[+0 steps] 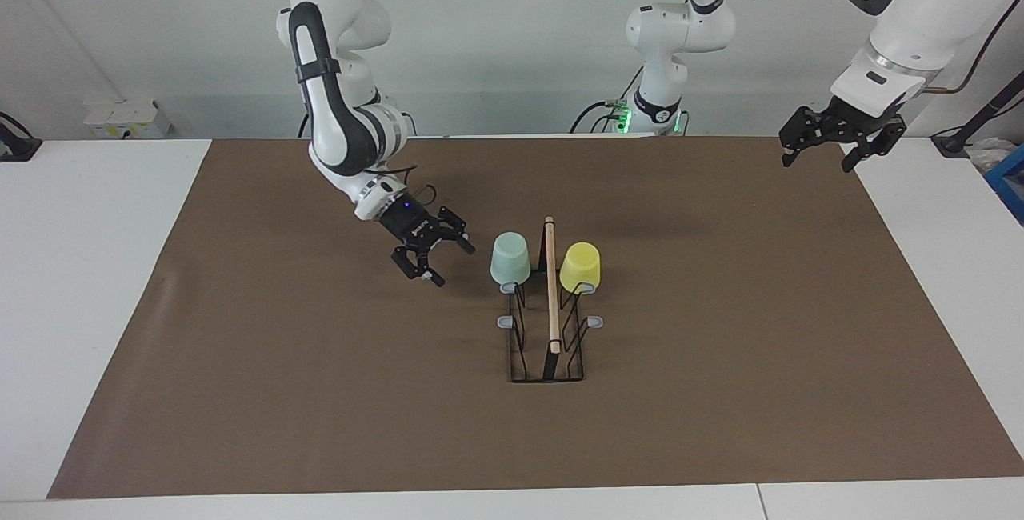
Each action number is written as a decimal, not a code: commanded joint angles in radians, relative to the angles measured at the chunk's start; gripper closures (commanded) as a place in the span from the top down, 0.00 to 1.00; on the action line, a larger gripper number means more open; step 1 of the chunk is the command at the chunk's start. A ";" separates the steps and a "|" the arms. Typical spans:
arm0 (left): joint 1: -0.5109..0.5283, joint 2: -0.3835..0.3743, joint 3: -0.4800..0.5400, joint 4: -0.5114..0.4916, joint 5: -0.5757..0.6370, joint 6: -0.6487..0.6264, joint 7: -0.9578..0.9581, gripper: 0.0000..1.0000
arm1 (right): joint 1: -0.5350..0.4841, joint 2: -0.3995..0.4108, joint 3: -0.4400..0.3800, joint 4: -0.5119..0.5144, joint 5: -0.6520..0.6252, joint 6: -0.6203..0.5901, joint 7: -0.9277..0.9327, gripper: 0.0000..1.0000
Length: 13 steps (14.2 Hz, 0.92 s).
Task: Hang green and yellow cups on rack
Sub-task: 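Open the right gripper and pull it back from the green cup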
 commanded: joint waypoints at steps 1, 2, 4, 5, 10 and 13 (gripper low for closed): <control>0.001 -0.005 -0.001 0.010 0.015 -0.013 -0.005 1.00 | -0.027 -0.016 0.000 0.039 -0.223 0.015 0.097 1.00; 0.001 -0.005 -0.001 0.010 0.015 -0.013 -0.005 1.00 | -0.048 -0.023 0.000 0.045 -0.325 0.006 0.156 1.00; 0.001 -0.003 -0.001 0.010 0.015 -0.013 -0.005 1.00 | -0.102 -0.034 0.000 0.057 -0.510 -0.021 0.266 1.00; 0.001 -0.005 -0.001 0.010 0.015 -0.013 -0.005 1.00 | -0.131 -0.037 -0.002 0.068 -0.592 -0.070 0.329 1.00; 0.001 -0.003 -0.002 0.010 0.015 -0.013 -0.006 1.00 | -0.248 -0.071 -0.005 0.111 -0.999 -0.263 0.654 1.00; 0.003 -0.003 -0.002 0.010 0.015 -0.013 -0.006 1.00 | -0.265 -0.162 -0.006 0.174 -1.313 -0.398 1.015 1.00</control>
